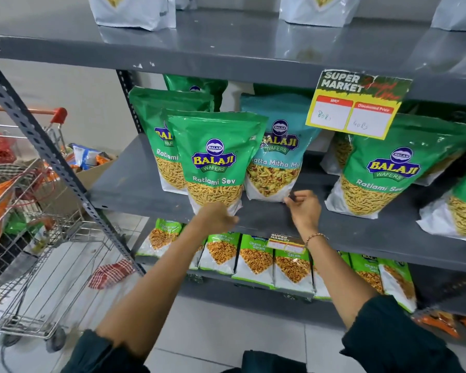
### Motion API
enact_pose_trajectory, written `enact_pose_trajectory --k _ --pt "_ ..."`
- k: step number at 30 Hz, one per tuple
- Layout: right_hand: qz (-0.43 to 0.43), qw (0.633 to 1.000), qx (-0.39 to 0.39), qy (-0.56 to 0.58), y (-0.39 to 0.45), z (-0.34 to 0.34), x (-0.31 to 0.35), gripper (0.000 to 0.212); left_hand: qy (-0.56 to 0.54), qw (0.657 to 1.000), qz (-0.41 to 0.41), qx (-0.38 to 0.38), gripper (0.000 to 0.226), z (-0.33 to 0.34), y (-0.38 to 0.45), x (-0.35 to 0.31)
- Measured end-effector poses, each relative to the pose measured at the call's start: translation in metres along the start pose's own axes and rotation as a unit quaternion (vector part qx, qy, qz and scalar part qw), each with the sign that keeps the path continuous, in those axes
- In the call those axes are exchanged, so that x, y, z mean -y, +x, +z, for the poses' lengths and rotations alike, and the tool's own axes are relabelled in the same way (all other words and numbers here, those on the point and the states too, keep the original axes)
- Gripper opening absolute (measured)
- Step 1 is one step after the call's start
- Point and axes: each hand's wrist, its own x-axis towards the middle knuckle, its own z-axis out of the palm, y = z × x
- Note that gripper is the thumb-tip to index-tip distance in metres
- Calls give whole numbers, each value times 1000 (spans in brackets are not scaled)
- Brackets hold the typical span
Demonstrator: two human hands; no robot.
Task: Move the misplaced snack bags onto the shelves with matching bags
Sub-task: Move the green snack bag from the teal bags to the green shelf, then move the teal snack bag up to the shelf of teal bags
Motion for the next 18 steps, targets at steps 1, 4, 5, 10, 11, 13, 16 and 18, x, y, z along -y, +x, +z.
enact_pose_trajectory --k 1,4,5,10,11,13,16,18 --pt "12 1000 5 -6 9 -1 -4 39 -6 999 35 15 43 6 4 -18" --pt "1 998 58 -29 33 2 -8 71 -101 994 40 22 56 23 21 -56" --pt "-1 997 81 -17 37 0 -3 81 -169 985 19 11 73 28 27 -65" --pt "-30 962 246 115 53 0 7 87 -324 942 -67 -47 82 37 51 -94" --pt "-41 956 257 136 57 1 5 87 -325 940 -69 -70 75 38 55 -95" --pt "-61 949 268 153 62 1 -1 75 -355 925 -85 -105 71 37 61 -95" --pt "-57 958 236 154 61 3 -2 62 -378 911 -62 -153 68 40 74 -88" --pt "-58 965 202 156 56 4 -4 63 -381 911 -46 -149 65 43 82 -83"
